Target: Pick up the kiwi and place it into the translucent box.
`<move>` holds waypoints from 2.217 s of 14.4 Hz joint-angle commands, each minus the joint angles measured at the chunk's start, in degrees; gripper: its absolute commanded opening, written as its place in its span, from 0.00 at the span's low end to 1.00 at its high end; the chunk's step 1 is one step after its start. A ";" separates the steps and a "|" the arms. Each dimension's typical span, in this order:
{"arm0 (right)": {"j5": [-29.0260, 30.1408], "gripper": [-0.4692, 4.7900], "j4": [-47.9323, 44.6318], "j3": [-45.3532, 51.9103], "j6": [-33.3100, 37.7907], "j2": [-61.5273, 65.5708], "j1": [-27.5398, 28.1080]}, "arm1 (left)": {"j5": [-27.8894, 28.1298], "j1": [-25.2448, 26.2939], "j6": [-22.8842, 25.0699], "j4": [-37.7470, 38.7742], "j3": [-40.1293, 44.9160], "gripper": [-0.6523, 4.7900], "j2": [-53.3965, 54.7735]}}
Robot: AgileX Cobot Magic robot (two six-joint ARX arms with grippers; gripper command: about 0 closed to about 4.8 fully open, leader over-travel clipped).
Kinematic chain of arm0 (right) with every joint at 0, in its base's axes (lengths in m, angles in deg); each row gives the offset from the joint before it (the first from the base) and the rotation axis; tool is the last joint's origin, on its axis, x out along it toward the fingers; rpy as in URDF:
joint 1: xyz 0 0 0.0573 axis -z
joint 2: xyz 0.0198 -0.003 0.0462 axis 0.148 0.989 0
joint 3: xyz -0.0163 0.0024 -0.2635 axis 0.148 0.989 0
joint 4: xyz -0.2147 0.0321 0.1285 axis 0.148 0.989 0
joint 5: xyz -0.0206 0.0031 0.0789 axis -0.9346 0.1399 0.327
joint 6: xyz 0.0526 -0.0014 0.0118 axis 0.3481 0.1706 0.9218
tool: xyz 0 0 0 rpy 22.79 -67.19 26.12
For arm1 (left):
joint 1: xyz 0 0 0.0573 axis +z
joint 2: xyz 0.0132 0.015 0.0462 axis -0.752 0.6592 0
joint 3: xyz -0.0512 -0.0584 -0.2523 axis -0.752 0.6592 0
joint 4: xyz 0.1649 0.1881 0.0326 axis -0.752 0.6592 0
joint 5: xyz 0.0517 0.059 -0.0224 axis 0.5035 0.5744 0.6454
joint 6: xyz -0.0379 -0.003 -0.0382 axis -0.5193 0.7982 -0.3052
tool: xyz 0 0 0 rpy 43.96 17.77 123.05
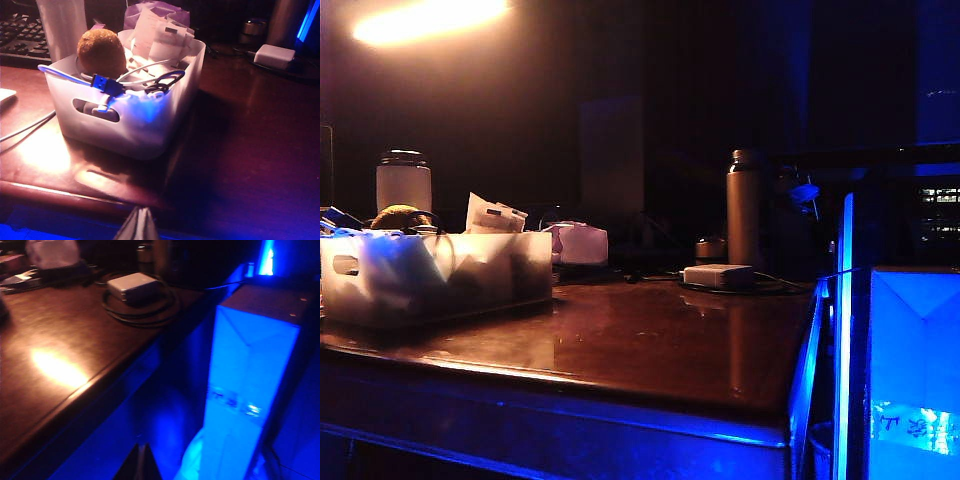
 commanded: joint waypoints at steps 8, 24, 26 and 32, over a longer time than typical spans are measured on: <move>0.00 0.08 -0.42 0.22 0.20 -0.07 0.02 | -0.07 -1.79 0.00 0.46 0.39 0.11 -0.15; 0.00 0.08 -0.42 0.22 0.20 -0.07 0.02 | -0.07 -1.79 0.00 0.44 0.39 0.11 -0.15; 0.00 0.08 -0.42 0.22 0.20 -0.07 0.02 | -0.07 -1.79 0.00 0.46 0.39 0.11 -0.15; 0.00 0.08 -0.42 0.20 0.20 -0.07 0.02 | -0.07 -1.79 0.00 0.46 0.39 0.11 -0.15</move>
